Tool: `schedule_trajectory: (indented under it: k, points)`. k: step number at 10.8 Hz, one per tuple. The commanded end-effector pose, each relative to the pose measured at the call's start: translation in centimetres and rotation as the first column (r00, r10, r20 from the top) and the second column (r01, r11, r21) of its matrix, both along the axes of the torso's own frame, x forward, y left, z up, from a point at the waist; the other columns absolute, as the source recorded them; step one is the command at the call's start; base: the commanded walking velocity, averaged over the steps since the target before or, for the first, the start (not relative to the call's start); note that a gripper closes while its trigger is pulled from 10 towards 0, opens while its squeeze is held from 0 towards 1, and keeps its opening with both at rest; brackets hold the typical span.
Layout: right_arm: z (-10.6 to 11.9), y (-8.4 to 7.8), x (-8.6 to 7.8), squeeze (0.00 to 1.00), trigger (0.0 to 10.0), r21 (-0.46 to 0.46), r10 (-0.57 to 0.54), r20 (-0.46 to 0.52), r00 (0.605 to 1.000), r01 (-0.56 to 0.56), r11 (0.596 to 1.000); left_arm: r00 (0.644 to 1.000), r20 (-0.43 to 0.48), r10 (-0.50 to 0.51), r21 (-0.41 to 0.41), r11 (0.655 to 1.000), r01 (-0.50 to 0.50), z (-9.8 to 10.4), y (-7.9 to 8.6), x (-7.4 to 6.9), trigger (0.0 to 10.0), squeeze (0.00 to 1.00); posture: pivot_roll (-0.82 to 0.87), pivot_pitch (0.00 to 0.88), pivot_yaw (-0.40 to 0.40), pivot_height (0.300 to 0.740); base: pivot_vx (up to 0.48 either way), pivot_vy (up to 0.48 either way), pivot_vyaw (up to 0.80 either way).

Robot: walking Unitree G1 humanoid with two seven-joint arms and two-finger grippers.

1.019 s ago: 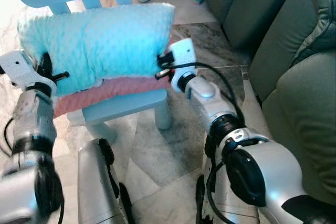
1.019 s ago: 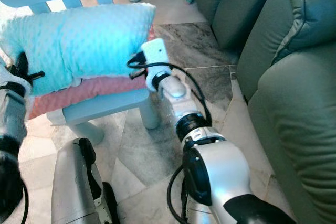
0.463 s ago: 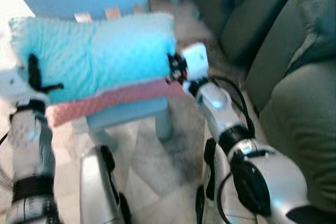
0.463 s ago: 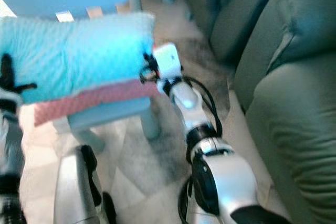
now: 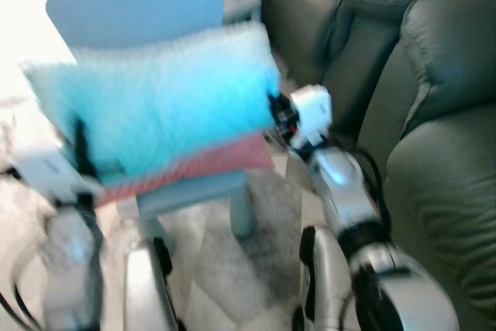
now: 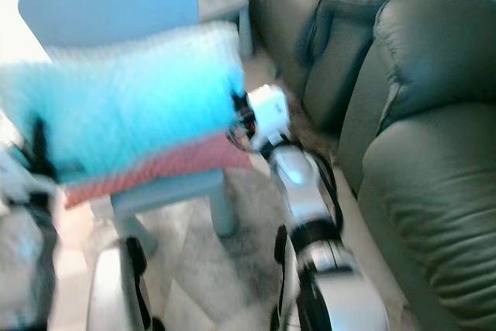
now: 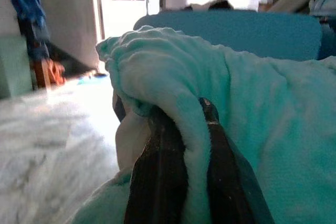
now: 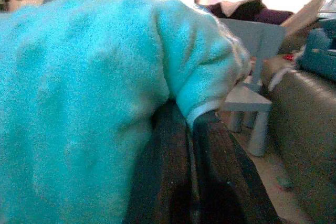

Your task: Move the pillow to the sofa

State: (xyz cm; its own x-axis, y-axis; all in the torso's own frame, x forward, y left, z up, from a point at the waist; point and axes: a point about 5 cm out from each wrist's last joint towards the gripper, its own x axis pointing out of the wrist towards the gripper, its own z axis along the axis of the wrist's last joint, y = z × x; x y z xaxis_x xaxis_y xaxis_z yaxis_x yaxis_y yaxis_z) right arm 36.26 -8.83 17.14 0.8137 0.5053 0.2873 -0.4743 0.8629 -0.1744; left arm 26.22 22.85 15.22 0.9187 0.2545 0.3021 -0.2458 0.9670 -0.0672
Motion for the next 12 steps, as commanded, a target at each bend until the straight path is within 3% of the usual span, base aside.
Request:
schedule_trajectory:
  k: [1,2,3,4,7,10,12]
  points:
    - [0.6,0.0,-0.1,0.0,0.0,0.005,-0.009,0.018,1.0,0.009,1.0,1.0,-0.016,-0.001,-0.013,1.0,0.001,-0.2,-0.1,-0.3,0.0,0.0,-0.11,0.0,0.039,0.436,0.0,0.0,0.0]
    - [0.3,-0.3,-0.5,0.0,0.0,0.002,-0.021,0.015,1.0,0.021,1.0,0.999,-0.041,-0.015,-0.03,0.999,0.013,-0.7,-0.6,-0.7,0.0,0.0,-0.11,0.0,0.041,0.436,0.0,0.0,0.0]
    - [-0.6,-2.0,-2.1,0.0,0.0,-0.025,-0.053,0.006,0.999,0.053,0.998,0.989,-0.119,-0.086,-0.08,0.994,0.077,-2.4,-2.2,-2.0,0.0,0.0,-0.12,0.0,0.047,0.436,0.0,0.0,0.0]
    - [-0.9,-3.5,-3.5,0.0,0.0,-0.054,-0.08,-0.002,0.997,0.079,0.995,0.978,-0.171,-0.123,-0.093,0.99,0.108,-3.3,-2.8,-3.2,0.0,0.0,-0.14,0.0,0.053,0.436,0.0,0.0,0.0]
    - [-1.9,-6.9,-6.5,0.0,0.0,-0.111,-0.182,-0.055,0.982,0.175,0.978,0.957,-0.27,-0.108,-0.148,0.987,0.07,-5.2,-2.0,-5.4,0.0,0.0,-0.17,0.0,0.072,0.436,0.0,0.0,0.0]
    - [-2.3,-7.7,-8.9,0.0,0.0,-0.116,-0.231,-0.104,0.967,0.219,0.969,0.939,-0.311,-0.144,-0.176,0.98,0.092,-5.7,-2.2,-5.9,0.0,0.0,-0.19,0.0,0.085,0.436,0.0,0.0,0.0]
    - [-3.2,-8.4,-9.4,0.0,0.0,-0.083,-0.299,-0.167,0.94,0.289,0.954,0.93,-0.328,-0.163,-0.181,0.978,0.108,-6.1,-2.3,-5.6,0.0,0.0,-0.2,0.0,0.091,0.436,0.0,0.0,0.0]
